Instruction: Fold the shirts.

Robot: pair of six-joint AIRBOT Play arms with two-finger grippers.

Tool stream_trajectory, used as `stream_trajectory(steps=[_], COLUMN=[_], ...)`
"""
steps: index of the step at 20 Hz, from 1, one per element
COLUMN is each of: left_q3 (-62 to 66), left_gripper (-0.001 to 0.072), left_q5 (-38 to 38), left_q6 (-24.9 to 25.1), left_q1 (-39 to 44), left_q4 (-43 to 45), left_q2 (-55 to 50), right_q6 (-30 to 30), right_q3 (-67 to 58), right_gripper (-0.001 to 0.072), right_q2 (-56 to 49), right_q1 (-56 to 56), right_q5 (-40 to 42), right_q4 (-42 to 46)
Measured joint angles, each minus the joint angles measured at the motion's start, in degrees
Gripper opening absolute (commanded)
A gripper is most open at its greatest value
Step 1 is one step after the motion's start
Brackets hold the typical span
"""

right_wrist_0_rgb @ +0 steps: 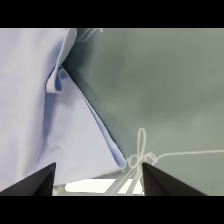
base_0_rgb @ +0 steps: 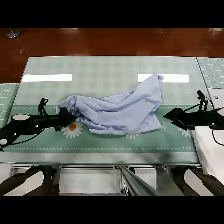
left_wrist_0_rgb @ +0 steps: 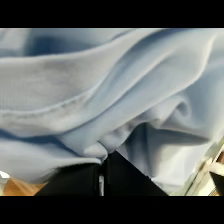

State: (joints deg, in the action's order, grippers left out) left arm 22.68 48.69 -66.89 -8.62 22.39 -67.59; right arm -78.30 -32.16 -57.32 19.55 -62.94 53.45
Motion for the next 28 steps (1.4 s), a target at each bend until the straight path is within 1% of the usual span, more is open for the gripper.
stream_trajectory(steps=[3,6,9,14,20,21,23,24,25,28], left_q3=[2.8,6.1,9.1,11.5,12.0,12.0,12.0,12.0,12.0,12.1], left_gripper=[0.0023,0.0023,0.0023,0.0023,0.0023,0.0023,0.0023,0.0023,0.0023,0.0023], left_q5=[1.8,4.8,7.1,9.7,10.5,10.8,11.1,11.1,11.2,11.3], left_q6=[1.2,2.5,3.0,3.3,3.5,3.5,3.5,3.6,3.8,4.3], left_q1=[0.6,0.9,1.0,1.0,1.0,1.1,1.3,1.4,1.4,1.6], left_q4=[-0.6,-0.8,-0.9,-1.0,-1.0,-1.0,-1.0,-1.0,-1.0,-1.0], left_q2=[-1.5,-2.1,-2.3,-2.4,-2.4,-2.4,-2.4,-2.4,-2.4,-2.4], right_q6=[-0.6,-2.9,-4.6,-6.4,-7.1,-7.3,-7.2,-7.2,-6.9,-3.4], right_q3=[0.0,0.8,1.9,2.3,-1.6,-2.7,-4.7,-5.5,-6.0,-7.0], right_gripper=[0.0619,0.0619,0.0619,0.0619,0.0617,0.0558,0.038,0.0212,0.0019,0.0024], right_q2=[0.0,0.0,0.0,-0.9,-9.3,-10.8,-13.7,-14.7,-15.7,-17.3], right_q1=[0.0,-0.5,-3.5,-9.3,-14.4,-14.9,-15.5,-15.7,-15.8,-16.0], right_q5=[-1.5,-2.9,-3.4,0.3,3.0,3.2,4.3,4.5,4.3,3.2], right_q4=[1.9,5.4,6.4,4.2,2.0,1.2,-0.2,-0.9,-1.4,-3.4])
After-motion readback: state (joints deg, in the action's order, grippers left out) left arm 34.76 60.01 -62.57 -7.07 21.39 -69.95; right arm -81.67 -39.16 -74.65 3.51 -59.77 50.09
